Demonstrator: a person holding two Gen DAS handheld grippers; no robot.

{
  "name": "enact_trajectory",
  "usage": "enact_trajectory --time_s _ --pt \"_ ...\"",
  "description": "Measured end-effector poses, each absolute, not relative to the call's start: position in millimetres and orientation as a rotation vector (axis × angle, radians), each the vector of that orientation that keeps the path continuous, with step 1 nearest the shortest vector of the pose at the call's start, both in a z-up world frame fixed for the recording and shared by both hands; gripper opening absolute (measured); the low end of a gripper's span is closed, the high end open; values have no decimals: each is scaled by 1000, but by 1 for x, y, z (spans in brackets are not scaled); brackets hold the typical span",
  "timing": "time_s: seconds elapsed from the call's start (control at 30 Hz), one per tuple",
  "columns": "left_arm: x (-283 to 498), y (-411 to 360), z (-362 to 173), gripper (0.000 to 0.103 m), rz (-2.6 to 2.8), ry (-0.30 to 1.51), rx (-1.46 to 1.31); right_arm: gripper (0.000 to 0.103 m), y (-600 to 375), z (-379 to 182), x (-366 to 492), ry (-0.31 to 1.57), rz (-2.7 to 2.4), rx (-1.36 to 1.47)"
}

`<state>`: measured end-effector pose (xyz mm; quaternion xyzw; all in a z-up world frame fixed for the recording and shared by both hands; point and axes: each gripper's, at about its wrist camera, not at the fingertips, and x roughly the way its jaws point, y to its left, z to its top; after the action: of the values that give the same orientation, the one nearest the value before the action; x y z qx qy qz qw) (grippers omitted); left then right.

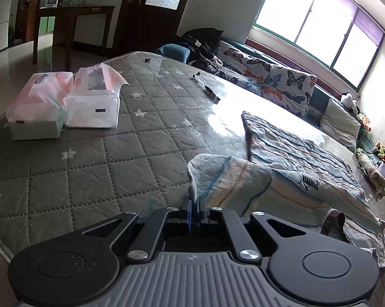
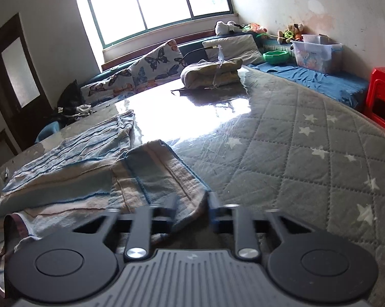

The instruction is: Fold clothes

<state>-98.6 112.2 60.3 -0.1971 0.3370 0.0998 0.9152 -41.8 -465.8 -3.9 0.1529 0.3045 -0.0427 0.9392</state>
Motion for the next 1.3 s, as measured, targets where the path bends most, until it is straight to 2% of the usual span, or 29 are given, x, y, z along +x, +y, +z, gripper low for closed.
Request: enact_trajectory --time_s 0.33,0.53,0.6,0.73,0.8,0.9,1.1,1.23,1.3 --pt "-102 129 77 4 170 680 -426 4 -483 62 -107 471 -52 310" --pt "-101 143 54 5 177 789 -455 6 -488 41 -114 603 -106 283" --pt "-104 148 49 11 210 805 -449 11 -487 29 -112 661 -122 263" --pt "-111 153 51 13 235 793 -426 13 -486 32 -113 661 -120 230" --pt "-116 150 57 19 225 766 -397 17 -482 38 -112 643 -96 212" --pt "-123 133 67 22 157 719 -331 24 -464 46 -108 641 2 159" --pt "-123 77 71 33 -95 685 -234 30 -402 50 -93 667 281 57" --pt "-111 33 65 37 -249 715 -185 33 -362 49 -86 684 424 -11" --pt "-105 12 62 44 -311 728 -153 34 -345 47 -84 695 482 -46"
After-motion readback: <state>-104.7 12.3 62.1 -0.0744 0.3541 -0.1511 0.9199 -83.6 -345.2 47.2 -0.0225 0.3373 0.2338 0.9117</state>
